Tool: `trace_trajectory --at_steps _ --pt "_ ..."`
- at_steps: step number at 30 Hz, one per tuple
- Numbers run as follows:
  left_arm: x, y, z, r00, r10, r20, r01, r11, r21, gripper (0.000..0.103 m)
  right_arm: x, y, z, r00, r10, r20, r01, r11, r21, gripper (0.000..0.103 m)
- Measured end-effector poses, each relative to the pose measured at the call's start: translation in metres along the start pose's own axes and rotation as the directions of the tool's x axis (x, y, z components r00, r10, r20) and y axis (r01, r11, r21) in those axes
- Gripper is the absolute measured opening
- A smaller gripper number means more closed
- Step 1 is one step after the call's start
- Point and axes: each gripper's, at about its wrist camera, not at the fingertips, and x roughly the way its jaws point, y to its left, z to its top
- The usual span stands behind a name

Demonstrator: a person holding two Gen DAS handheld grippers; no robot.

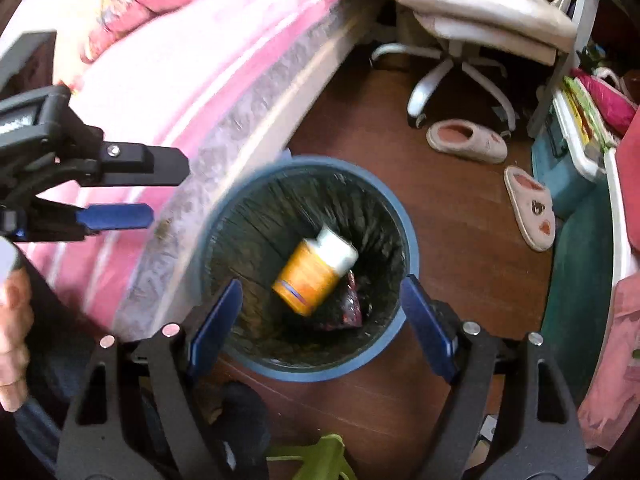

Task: Collect trash
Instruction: 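Open both tools over the wastebasket to drop the box and wrapper, then move both tools back to the trash on the bed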

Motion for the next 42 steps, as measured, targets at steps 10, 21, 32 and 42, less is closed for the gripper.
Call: trace_trajectory --at_steps 10,21,32,42 --pt "-0.065 0.024 -0.02 0.986 -0.084 0.145 0.098 0.991 -0.093 0.079 -0.067 0.043 0.034 0.989 0.043 0.145 -0.028 0.994 -0.106 0.083" --pt "-0.121 0.041 -0.048 0.953 -0.151 0.264 0.188 0.975 -0.121 0.079 -0.111 0.047 0.041 0.973 0.04 0.229 -0.027 0.998 -0.061 0.084" --pt "-0.193 0.061 -0.075 0.889 -0.221 0.401 0.282 0.954 -0.099 0.081 -0.157 0.111 0.056 0.942 0.158 0.297 -0.099 0.974 -0.204 0.088" --pt "-0.282 0.12 -0.116 0.814 -0.124 0.567 0.268 0.947 -0.178 0.086 -0.177 0.207 0.062 0.913 0.315 0.258 -0.202 0.9 -0.386 0.089"
